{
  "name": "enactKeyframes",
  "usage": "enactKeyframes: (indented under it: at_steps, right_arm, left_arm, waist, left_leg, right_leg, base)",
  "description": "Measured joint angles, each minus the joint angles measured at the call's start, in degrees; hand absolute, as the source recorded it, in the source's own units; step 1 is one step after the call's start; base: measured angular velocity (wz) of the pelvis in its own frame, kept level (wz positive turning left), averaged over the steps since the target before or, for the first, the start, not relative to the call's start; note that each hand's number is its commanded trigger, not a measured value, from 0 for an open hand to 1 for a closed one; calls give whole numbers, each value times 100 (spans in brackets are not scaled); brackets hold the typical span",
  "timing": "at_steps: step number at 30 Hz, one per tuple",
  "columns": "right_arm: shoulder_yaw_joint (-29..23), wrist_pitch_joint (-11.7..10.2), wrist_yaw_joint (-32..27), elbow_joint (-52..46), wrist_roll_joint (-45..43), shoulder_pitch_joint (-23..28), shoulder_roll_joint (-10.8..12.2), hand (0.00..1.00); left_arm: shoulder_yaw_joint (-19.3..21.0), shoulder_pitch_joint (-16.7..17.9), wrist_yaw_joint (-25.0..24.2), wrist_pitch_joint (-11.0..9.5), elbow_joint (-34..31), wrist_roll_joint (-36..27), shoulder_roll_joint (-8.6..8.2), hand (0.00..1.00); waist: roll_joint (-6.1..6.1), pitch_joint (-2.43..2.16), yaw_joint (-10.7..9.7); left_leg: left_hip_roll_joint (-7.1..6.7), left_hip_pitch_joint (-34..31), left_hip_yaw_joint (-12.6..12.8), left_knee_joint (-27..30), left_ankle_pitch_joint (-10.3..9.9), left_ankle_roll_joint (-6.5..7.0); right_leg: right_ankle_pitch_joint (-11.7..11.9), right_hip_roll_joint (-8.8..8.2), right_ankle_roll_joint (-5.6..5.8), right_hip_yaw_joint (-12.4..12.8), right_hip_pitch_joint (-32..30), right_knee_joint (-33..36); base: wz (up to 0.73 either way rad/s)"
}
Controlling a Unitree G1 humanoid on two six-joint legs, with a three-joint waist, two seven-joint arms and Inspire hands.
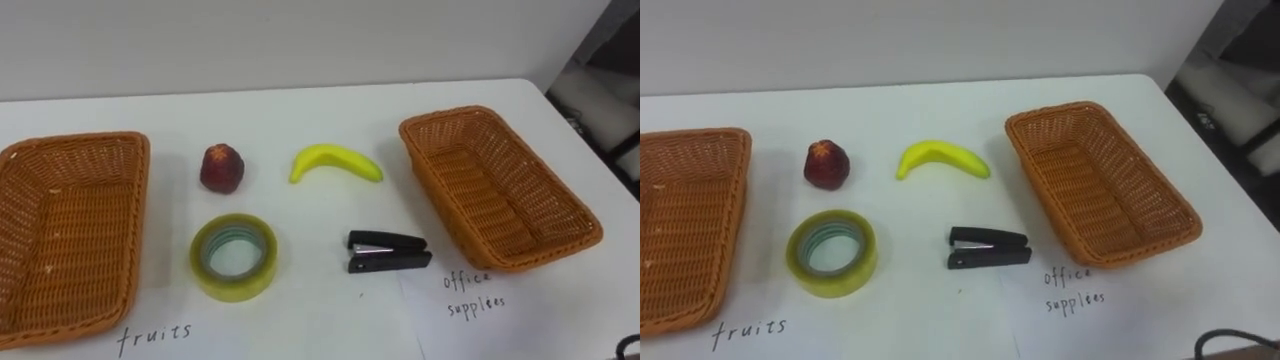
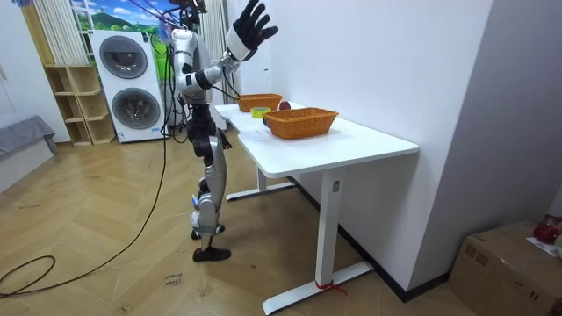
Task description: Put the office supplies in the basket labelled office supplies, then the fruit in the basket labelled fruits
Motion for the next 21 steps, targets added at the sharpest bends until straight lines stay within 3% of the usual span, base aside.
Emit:
enactKeyframes:
  at_steps: [6,11,21]
  right_arm:
    - [243,-71,3,-174,-191,-216,-32,0]
    - [566,-77,85,-175,-842,-388,-32,0]
    - [1110,-58,801,-249,-1533,-691,-110,0]
  left_arm:
    - [-174,2,-69,8,112,-3,46,0]
    - [-198,-77,-75,8,110,7,70,0]
    - [-296,-47,-112,21,106,14,126,0]
  waist:
    - [-23,11,39]
    - [-3,10,194]
    - [-91,-34,320]
  left_leg:
    - [-7,-24,-123,5,0,0]
    - [-3,-17,-158,12,1,1]
    - [4,-8,-169,77,7,8]
  right_leg:
    - [0,-11,0,-101,26,-5]
    - [-1,-22,2,-180,45,-7]
    - [-2,-58,3,-230,92,-5]
  base:
    - [9]
    - [4]
    - [0]
